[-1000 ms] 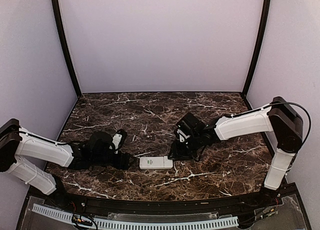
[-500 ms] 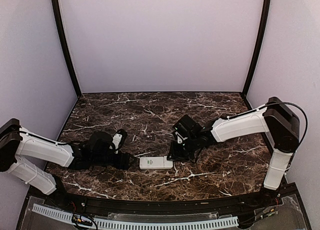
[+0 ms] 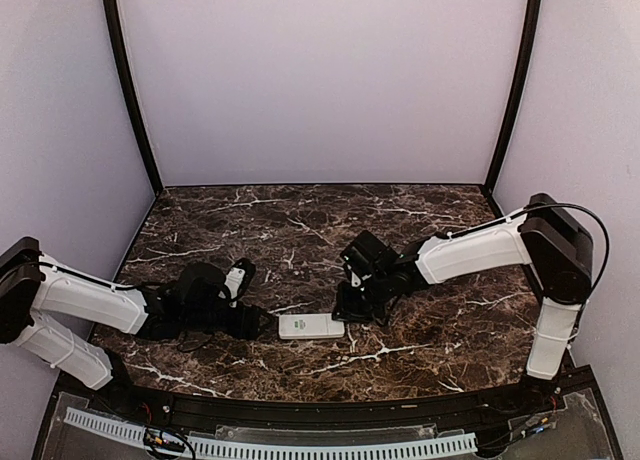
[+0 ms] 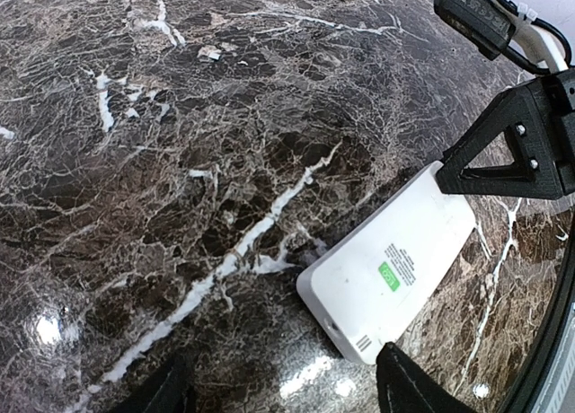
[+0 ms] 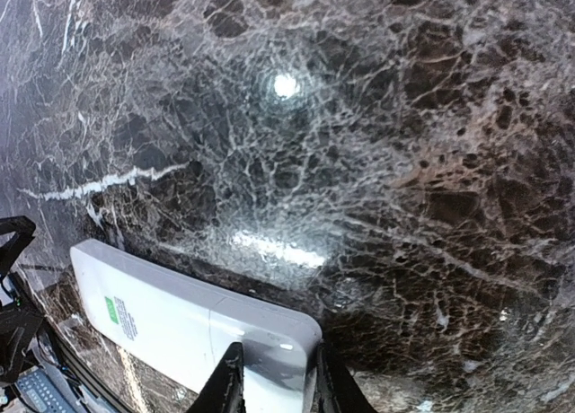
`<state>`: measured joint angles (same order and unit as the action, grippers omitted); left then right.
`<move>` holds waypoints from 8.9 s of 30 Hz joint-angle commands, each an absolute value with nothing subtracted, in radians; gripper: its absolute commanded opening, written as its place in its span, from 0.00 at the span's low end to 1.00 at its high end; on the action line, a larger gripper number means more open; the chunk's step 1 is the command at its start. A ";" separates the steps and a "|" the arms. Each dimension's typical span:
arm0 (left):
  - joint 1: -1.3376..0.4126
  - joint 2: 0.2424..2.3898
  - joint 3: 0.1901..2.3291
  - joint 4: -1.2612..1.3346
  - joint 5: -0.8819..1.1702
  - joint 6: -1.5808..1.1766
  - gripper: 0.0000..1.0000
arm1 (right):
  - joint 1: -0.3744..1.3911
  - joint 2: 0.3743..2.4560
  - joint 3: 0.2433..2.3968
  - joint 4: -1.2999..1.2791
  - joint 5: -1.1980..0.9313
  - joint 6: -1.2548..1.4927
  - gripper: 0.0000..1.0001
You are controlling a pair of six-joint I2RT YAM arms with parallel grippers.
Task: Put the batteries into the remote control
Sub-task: Press the battery cover on the remote control without the battery cover, then pick up the remote control from the center of the board, then pass from the right arm to the left, then place the remote control at the center of the board.
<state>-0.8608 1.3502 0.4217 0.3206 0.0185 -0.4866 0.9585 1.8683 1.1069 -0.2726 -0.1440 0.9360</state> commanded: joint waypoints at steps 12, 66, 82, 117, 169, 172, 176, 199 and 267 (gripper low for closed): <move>-0.855 1.353 0.403 0.327 0.028 -0.485 0.68 | 0.976 1.873 1.165 -0.389 -0.098 0.880 0.29; -0.890 1.557 0.529 0.261 0.167 -0.453 0.00 | 1.086 2.060 1.430 -0.654 0.006 0.922 0.00; -0.890 1.311 0.505 0.073 -0.184 -0.486 0.23 | 0.993 1.810 1.307 -0.581 0.054 0.463 0.69; -0.879 0.833 0.394 0.102 -0.399 -0.412 0.83 | 1.114 2.233 1.738 -0.720 -0.121 -0.397 0.65; -0.814 1.417 0.575 0.616 0.146 -0.681 0.93 | 0.995 1.930 1.623 -0.289 0.039 0.729 0.21; -0.791 1.438 0.596 0.587 0.146 -0.698 0.81 | 1.000 1.928 1.627 -0.281 0.036 0.724 0.21; -0.773 1.443 0.606 0.582 0.151 -0.688 0.61 | 1.004 1.922 1.623 -0.270 0.027 0.723 0.20; -0.773 1.407 0.668 0.354 0.070 -0.426 0.00 | 0.967 1.852 1.557 -0.253 0.005 0.693 0.47; -0.541 1.249 0.725 0.008 -0.195 -0.503 0.91 | 0.573 1.400 1.022 -0.291 0.055 0.590 0.99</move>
